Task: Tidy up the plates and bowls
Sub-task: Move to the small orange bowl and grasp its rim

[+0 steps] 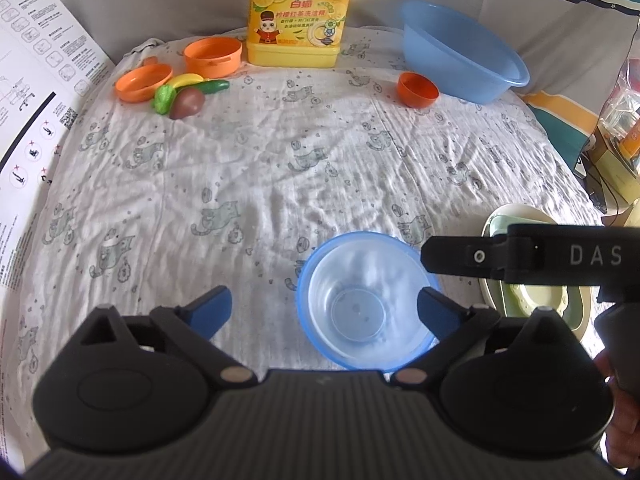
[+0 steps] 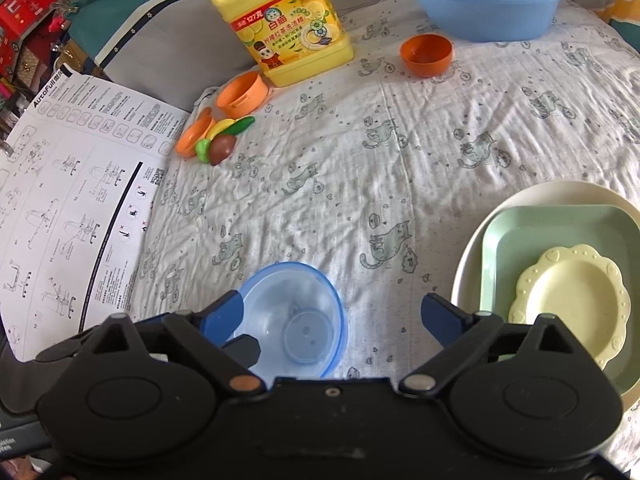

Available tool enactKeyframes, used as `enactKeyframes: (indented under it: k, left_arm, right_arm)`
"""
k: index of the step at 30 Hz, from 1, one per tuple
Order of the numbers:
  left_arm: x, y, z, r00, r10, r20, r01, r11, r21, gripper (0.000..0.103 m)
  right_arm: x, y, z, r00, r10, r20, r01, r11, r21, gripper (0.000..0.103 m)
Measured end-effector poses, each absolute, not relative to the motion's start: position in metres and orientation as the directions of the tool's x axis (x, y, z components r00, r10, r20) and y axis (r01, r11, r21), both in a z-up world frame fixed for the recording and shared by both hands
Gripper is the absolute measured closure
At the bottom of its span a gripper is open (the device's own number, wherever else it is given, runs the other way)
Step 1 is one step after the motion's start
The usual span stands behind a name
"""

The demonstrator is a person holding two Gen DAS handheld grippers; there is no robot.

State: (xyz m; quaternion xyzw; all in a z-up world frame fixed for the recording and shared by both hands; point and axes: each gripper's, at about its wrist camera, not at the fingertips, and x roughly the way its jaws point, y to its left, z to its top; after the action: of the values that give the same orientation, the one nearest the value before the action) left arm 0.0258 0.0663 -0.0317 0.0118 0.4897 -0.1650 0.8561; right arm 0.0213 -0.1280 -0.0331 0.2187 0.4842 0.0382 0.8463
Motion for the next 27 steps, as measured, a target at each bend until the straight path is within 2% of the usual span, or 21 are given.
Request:
enactKeyframes:
  k: [16,27]
  left_arm:
    - [0.034,0.06,-0.035,0.45,-0.26,-0.854,0.295,0.946,-0.132,0.0]
    - [0.075,0.026,-0.019,0.47,-0.246,-0.848,0.311,0.945,-0.102,0.0]
  right_arm:
    - [0.021,-0.136,-0.035,0.534,0.267,-0.802,0.191,0.886,0.422,0.005]
    - [0.04,-0.19,-0.026,0.591,0.199,-0.781,0.298,0.846,0.441,0.005]
